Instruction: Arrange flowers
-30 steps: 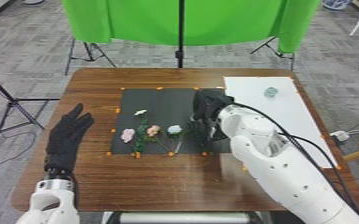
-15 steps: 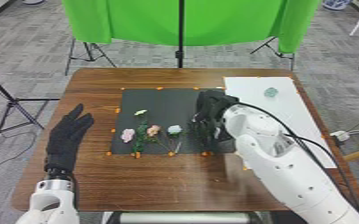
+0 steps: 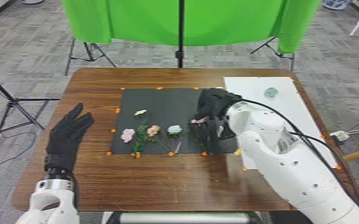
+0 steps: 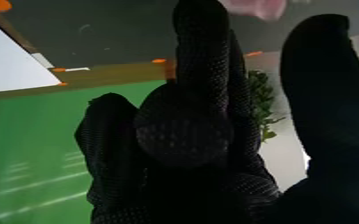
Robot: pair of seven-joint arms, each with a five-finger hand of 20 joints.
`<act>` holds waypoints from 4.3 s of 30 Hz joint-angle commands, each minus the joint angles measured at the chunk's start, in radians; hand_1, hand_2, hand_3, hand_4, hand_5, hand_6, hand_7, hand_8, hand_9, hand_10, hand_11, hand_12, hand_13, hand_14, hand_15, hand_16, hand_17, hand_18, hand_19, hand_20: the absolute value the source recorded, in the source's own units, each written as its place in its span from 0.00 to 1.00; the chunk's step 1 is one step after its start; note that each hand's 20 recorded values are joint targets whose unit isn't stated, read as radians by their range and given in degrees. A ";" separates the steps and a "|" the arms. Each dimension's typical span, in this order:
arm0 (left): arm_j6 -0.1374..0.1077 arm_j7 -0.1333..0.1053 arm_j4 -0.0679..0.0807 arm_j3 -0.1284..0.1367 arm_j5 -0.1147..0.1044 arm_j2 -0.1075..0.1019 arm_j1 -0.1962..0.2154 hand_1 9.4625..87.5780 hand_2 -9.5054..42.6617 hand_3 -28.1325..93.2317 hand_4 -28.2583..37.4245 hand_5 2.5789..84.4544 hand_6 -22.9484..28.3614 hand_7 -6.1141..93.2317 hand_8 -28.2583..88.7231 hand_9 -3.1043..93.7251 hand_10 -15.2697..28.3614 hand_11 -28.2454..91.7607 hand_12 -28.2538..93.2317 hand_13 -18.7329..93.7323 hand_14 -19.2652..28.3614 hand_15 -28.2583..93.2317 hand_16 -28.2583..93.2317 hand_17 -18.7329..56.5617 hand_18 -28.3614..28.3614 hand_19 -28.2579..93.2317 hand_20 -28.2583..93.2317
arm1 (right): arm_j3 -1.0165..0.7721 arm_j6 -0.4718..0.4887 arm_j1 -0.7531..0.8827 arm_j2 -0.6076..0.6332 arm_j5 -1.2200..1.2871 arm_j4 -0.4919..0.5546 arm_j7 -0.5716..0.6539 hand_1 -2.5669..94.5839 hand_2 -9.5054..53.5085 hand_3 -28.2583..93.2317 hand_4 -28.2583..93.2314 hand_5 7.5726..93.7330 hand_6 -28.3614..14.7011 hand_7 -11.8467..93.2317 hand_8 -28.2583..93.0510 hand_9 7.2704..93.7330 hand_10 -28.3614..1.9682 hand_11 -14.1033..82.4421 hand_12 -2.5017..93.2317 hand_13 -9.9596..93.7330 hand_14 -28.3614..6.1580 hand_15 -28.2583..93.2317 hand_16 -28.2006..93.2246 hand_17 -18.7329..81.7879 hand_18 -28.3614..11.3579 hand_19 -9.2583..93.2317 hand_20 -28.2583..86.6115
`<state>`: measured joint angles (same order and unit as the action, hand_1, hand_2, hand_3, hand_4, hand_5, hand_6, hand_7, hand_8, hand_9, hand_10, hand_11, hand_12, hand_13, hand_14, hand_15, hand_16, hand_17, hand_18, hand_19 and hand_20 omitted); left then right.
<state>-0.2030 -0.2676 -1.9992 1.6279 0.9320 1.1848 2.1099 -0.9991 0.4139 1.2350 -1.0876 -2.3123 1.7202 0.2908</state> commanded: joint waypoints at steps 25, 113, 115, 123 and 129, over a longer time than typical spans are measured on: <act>0.004 0.001 0.003 -0.002 0.004 0.011 0.013 0.16 0.22 0.76 0.05 0.47 0.53 0.12 0.20 0.47 0.65 0.35 0.31 0.47 0.74 0.31 0.25 0.33 0.71 0.25 0.39 | -0.384 0.033 -0.115 -0.174 -0.530 -0.447 0.097 0.33 0.00 0.68 0.14 0.50 0.66 0.19 0.18 0.68 0.35 0.30 0.25 0.85 0.58 0.75 0.50 0.75 0.35 1.00 0.71; 0.048 0.015 -0.008 -0.011 0.032 0.003 0.011 0.17 0.22 0.76 0.06 0.47 0.53 0.12 0.19 0.47 0.66 0.34 0.31 0.46 0.75 0.31 0.26 0.31 0.72 0.25 0.38 | -0.737 -0.207 0.651 -0.144 0.955 0.326 -0.234 0.19 0.15 0.77 0.11 0.52 0.65 0.22 0.17 0.52 0.41 0.22 0.20 0.47 0.41 0.33 0.43 0.38 0.36 0.27 0.53; 0.054 0.009 -0.015 -0.012 0.038 0.005 0.018 0.17 0.22 0.76 0.06 0.47 0.53 0.12 0.19 0.47 0.66 0.34 0.31 0.47 0.75 0.31 0.26 0.31 0.72 0.25 0.38 | -0.785 -0.201 0.719 -0.186 1.032 0.346 -0.277 0.16 0.17 0.79 0.11 0.45 0.67 0.21 0.17 0.45 0.44 0.20 0.19 0.41 0.43 0.29 0.40 0.36 0.38 0.16 0.50; 0.070 -0.017 -0.037 -0.018 0.088 0.007 0.033 0.17 0.22 0.76 0.06 0.48 0.52 0.12 0.19 0.47 0.65 0.34 0.31 0.47 0.75 0.31 0.25 0.32 0.71 0.25 0.38 | -0.822 -0.215 0.836 -0.328 1.107 0.370 -0.370 0.08 0.20 0.82 0.10 0.36 0.69 0.18 0.18 0.37 0.49 0.19 0.16 0.34 0.54 0.27 0.34 0.33 0.42 0.09 0.47; 0.067 -0.067 -0.039 -0.036 0.081 -0.017 0.010 0.17 0.22 0.77 0.06 0.49 0.52 0.13 0.19 0.47 0.65 0.35 0.31 0.47 0.74 0.32 0.26 0.32 0.72 0.26 0.39 | -0.832 -0.202 0.842 -0.330 1.102 0.370 -0.381 0.06 0.20 0.83 0.09 0.36 0.69 0.18 0.18 0.38 0.51 0.19 0.15 0.34 0.56 0.28 0.32 0.33 0.42 0.09 0.46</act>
<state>-0.1492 -0.2930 -2.0285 1.6089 1.0202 1.1849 2.1290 -1.8368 0.2137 2.0632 -1.4001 -1.1600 2.0956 -0.0685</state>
